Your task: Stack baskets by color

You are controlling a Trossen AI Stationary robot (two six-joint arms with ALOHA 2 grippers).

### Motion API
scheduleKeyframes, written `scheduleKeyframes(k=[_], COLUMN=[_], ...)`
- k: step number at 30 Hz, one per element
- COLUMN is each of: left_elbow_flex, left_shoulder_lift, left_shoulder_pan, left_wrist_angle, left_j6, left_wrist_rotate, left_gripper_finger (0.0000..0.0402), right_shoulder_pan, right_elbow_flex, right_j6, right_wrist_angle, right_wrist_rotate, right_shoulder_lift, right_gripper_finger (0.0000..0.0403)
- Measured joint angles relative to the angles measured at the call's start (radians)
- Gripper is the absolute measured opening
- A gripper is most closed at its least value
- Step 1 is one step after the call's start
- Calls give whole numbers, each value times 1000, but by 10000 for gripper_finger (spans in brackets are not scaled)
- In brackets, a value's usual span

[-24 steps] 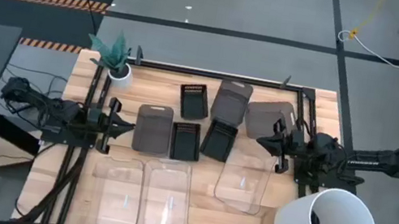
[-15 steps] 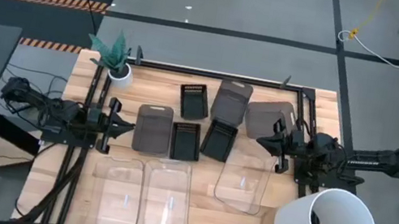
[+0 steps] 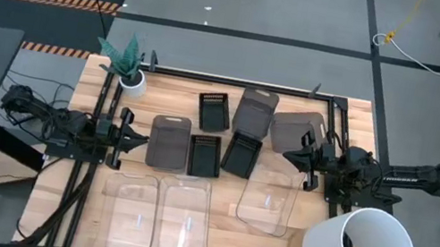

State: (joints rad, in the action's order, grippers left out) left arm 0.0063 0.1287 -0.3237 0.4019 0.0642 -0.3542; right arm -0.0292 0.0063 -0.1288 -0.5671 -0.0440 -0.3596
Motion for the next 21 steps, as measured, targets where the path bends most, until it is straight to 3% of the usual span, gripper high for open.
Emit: scheduleKeyframes(k=[21], left_elbow_flex=[0], left_shoulder_lift=[0], left_shoulder_pan=[0], left_wrist_angle=[0], left_j6=[0], left_wrist_rotate=[0], left_gripper_finger=[34], right_shoulder_pan=[0], right_elbow_flex=[0], right_j6=[0], right_wrist_angle=[0], right_wrist_rotate=[0], right_shoulder_lift=[0], right_gripper_finger=[10])
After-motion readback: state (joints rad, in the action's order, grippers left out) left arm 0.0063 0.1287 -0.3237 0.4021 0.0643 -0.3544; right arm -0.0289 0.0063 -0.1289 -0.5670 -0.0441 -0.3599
